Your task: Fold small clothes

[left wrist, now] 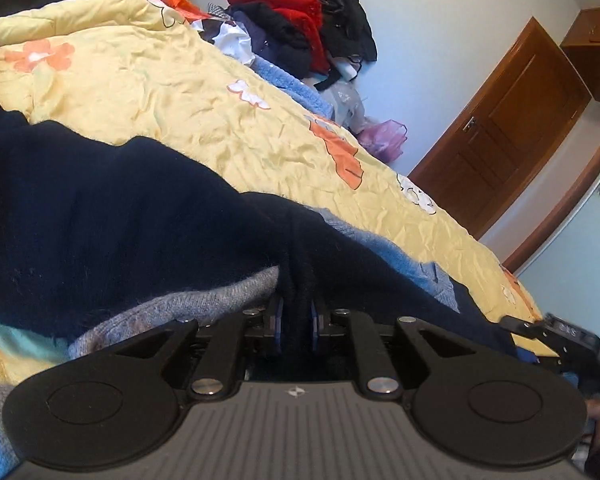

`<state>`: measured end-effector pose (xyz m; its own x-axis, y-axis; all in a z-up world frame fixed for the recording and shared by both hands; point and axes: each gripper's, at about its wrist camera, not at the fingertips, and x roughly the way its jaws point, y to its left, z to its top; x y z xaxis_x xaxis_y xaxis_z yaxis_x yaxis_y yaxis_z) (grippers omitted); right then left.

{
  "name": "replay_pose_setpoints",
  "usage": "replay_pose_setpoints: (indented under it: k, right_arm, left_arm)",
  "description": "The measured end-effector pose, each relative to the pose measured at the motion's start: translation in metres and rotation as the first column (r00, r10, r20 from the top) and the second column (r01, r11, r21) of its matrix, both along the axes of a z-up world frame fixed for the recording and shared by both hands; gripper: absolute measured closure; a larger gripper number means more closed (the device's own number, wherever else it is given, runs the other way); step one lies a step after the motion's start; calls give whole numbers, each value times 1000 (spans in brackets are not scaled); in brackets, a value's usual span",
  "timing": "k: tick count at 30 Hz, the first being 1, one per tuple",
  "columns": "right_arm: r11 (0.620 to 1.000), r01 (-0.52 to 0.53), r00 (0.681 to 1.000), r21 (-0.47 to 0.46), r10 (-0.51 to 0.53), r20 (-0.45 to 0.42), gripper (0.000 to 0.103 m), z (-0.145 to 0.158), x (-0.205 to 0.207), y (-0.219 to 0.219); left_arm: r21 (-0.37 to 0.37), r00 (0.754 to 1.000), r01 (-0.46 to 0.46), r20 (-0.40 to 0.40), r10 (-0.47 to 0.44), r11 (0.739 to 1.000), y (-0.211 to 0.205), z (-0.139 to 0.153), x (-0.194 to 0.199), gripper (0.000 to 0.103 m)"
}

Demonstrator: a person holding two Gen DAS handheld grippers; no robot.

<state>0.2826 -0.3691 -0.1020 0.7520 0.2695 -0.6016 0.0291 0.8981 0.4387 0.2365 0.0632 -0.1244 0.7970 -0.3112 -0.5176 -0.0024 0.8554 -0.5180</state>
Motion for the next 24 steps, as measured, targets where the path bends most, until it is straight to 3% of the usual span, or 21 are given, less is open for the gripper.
replay_pose_setpoints:
  k: [1,2,3,6,8,10,12,13,14,15,16,17,18,20,22,24]
  right_arm:
    - [999,-28,1000,18,28,-14,51,0,6,4]
    - [996,-68,997,54,70,-41,90,-2,11,7]
    - [995,-85,995,53,87,-44,89,0,12,13]
    - [993,-88,994,-75,92,54,90,22,1,23]
    - [1000,0,995,4,-1,97,92,29,-5,-11]
    - [1000,23,998,-4,-23,62,92,19,-6,-31]
    - [998,-21,1000,-52,21,5,91,6,-7,-29]
    - [998,-46,999,-36,46,-11,84,1,-7,-26]
    - [997,-72,997,-22,71,-27,81,0,-7,-24]
    - [995,-94,995,-25,93,-22,70,3,-7,-21]
    - [995,-96,995,-38,96,-5,49,9,-6,-19]
    - [995,-81,996,-60,83,34,34,18,-6,-16]
    - [993,-75,994,-91,82,76,31,28,-3,-15]
    - [981,-118,985,-153,135,104,29,45,14,-8]
    - [948,-251,963,-194,264,45,28,51,41,9]
    - [886,-367,927,-283,375,-29,27,48,65,33]
  left_arm:
    - [15,1000,0,2,0,1000,-2,1,0,90]
    - [29,1000,2,4,-2,1000,-4,1,-1,90]
    - [39,1000,4,6,-4,999,-5,1,-1,90]
    - [61,1000,17,-4,-17,998,-6,4,-3,90]
    - [68,998,59,-33,-57,996,-4,16,-5,78]
    - [56,996,91,-4,-91,994,3,35,-6,64]
    - [78,992,82,94,-89,994,12,59,0,33]
    - [113,988,51,136,-67,992,15,69,7,10]
    - [166,986,21,161,-48,986,17,78,18,5]
    - [233,985,17,164,-57,972,17,82,34,5]
    - [304,986,38,144,-85,952,16,83,52,5]
    - [366,987,67,112,-115,928,14,80,69,6]
    - [411,986,120,59,-158,904,13,74,87,6]
    - [428,961,272,-75,-266,862,9,60,116,6]
    - [439,925,378,-144,-351,815,1,46,128,6]
    - [463,893,448,-186,-411,765,-9,33,132,6]
